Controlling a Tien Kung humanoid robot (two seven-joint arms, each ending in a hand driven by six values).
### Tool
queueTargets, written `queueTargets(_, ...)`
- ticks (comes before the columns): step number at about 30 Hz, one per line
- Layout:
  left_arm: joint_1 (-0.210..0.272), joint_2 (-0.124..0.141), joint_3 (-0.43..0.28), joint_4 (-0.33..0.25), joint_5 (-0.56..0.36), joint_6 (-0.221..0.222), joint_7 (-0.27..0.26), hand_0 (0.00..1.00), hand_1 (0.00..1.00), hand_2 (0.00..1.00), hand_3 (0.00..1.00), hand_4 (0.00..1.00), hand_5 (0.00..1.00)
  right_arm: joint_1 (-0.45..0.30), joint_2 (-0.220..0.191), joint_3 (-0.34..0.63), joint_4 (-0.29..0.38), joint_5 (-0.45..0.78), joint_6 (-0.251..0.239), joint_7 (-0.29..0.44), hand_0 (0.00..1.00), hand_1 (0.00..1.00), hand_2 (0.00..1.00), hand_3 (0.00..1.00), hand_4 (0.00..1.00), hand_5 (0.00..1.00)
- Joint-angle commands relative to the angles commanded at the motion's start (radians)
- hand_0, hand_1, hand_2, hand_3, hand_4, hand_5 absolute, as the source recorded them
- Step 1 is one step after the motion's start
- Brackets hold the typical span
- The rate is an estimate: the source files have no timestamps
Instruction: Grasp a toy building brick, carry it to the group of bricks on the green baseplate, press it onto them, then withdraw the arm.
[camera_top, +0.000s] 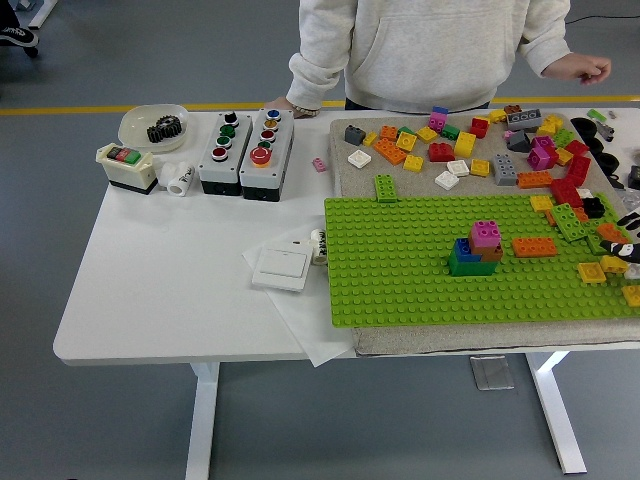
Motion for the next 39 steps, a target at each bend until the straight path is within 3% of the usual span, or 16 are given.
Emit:
queueTargets(2,-0.002,0.000,0.001,-0.001,-0.001,-0.001,0.000,0.873,0.878,0.888,0.656,0.745,0.631,0.004,0.009,-0.013,-0.007,0.003,0.000,0.000,0.578,0.607,0.642,0.620,0.864,0.468)
queueTargets(3,-0.003,0.000,0.001,-0.001,-0.001,-0.002,0.000,0.873,0.876,0.888,0.656,0.747,0.634,0.006,0.013,-0.017,-0.011,0.008,-0.002,0.001,0.648,0.635,0.661,0.622,0.862,0.483)
queueTargets(23,-0.012,0.001,-0.006,-0.007,0.022,-0.009,-0.004,0.867,0.874,0.882,0.654,0.744,0.632,0.002,0.025,0.009,-0.027,0.058,-0.043,0.023,0.613,0.634,0.676,0.631,0.857,0.501)
queueTargets(26,-0.012,0.001,-0.008,-0.007,0.025,-0.009,-0.005,0.867,0.874,0.882,0.654,0.744,0.632,0.003,0.027,-0.003,-0.037,0.069,-0.027,0.017,0.613,0.634,0.676,0.631,0.857,0.501)
queueTargets(27,-0.013,0.001,-0.009,-0.007,0.027,-0.010,-0.006,0.867,0.873,0.881,0.655,0.742,0.630,0.002,0.029,-0.009,-0.040,0.077,-0.015,0.015,0.743,0.727,0.748,0.718,0.872,0.492)
queueTargets(32,-0.015,0.001,-0.010,-0.009,0.030,-0.012,-0.008,0.867,0.873,0.881,0.655,0.742,0.630,-0.002,0.041,-0.029,-0.051,0.090,0.017,0.013,0.743,0.727,0.748,0.718,0.872,0.492)
queueTargets(34,-0.017,0.001,-0.010,-0.009,0.030,-0.012,-0.009,0.867,0.873,0.882,0.655,0.741,0.629,-0.003,0.045,-0.034,-0.055,0.095,0.024,0.013,0.798,0.763,0.770,0.757,0.879,0.498)
queueTargets(39,-0.018,0.000,-0.010,-0.010,0.030,-0.011,-0.009,0.866,0.873,0.881,0.655,0.743,0.633,-0.007,0.050,-0.029,-0.050,0.095,0.022,0.018,0.793,0.766,0.772,0.757,0.878,0.498)
